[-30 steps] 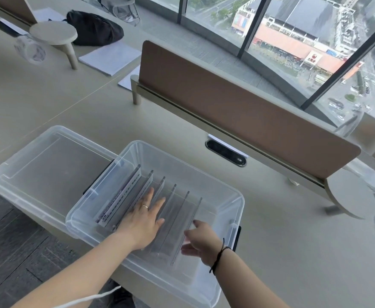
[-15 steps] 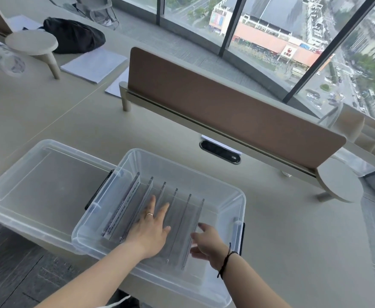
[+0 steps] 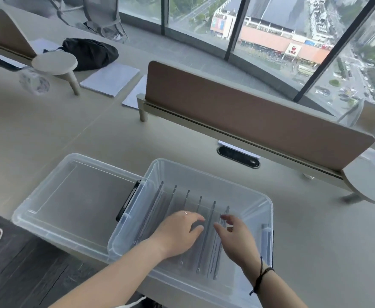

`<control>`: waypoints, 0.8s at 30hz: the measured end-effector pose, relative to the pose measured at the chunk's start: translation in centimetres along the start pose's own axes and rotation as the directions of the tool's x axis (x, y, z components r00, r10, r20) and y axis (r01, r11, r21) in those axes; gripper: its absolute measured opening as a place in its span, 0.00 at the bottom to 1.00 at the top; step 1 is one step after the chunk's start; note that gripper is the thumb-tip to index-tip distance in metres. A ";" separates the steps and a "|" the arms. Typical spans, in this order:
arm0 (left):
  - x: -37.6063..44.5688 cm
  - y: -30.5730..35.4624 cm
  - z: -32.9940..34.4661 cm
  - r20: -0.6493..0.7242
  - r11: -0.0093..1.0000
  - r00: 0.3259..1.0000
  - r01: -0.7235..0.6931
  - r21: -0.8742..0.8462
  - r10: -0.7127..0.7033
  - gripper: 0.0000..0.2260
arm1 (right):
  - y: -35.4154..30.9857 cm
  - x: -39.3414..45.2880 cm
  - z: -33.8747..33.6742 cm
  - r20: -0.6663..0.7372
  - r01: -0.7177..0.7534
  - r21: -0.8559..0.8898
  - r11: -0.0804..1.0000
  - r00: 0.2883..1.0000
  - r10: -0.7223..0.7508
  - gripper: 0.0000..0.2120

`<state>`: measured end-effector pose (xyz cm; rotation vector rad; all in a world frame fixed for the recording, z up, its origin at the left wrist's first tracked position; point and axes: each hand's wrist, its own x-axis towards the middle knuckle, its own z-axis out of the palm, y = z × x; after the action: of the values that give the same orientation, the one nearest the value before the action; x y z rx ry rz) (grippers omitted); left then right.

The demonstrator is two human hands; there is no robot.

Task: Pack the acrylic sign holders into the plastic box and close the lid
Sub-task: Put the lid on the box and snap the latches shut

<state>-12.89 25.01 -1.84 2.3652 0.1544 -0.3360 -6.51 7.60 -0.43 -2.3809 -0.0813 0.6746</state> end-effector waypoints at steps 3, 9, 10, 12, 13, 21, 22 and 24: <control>-1.3 0.7 -1.1 -0.025 1.000 1.000 0.009 -0.027 -0.010 0.16 | -2.6 0.9 -0.4 0.061 0.094 0.016 0.995 0.994 -0.095 0.16; -3.9 -0.8 -5.9 -0.257 0.987 0.959 0.087 -0.139 -0.120 0.10 | -9.0 2.3 1.6 0.215 0.294 0.148 0.944 0.922 -0.321 0.02; -4.2 -1.3 -6.9 -0.323 0.982 0.934 0.107 -0.155 -0.153 0.10 | -10.1 2.5 2.3 0.247 0.326 0.158 0.932 0.901 -0.357 0.03; -4.6 -2.4 -9.2 -0.439 0.977 0.876 0.143 -0.158 -0.199 0.10 | -12.3 3.2 3.6 0.293 0.373 0.164 0.913 0.865 -0.406 0.04; -4.7 -3.1 -10.3 -0.470 0.973 0.855 0.153 -0.172 -0.218 0.09 | -13.4 3.4 4.2 0.304 0.395 0.169 0.903 0.851 -0.429 0.04; -4.1 -15.5 -16.3 -0.525 0.888 0.723 0.300 -0.348 -0.450 0.04 | -22.6 7.5 11.1 0.325 0.496 0.072 0.865 0.809 -0.490 0.06; -3.7 -17.6 -17.0 -0.504 0.863 0.706 0.337 -0.377 -0.496 0.04 | -23.7 8.5 12.4 0.315 0.495 0.050 0.867 0.816 -0.484 0.06; -3.2 -21.8 -18.4 -0.447 0.800 0.672 0.413 -0.435 -0.590 0.05 | -25.8 10.5 15.0 0.313 0.476 0.008 0.879 0.834 -0.454 0.07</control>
<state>-16.88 53.42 -2.39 2.0023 1.0983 0.1518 -1.90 38.86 0.78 -2.1722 -0.8078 0.7981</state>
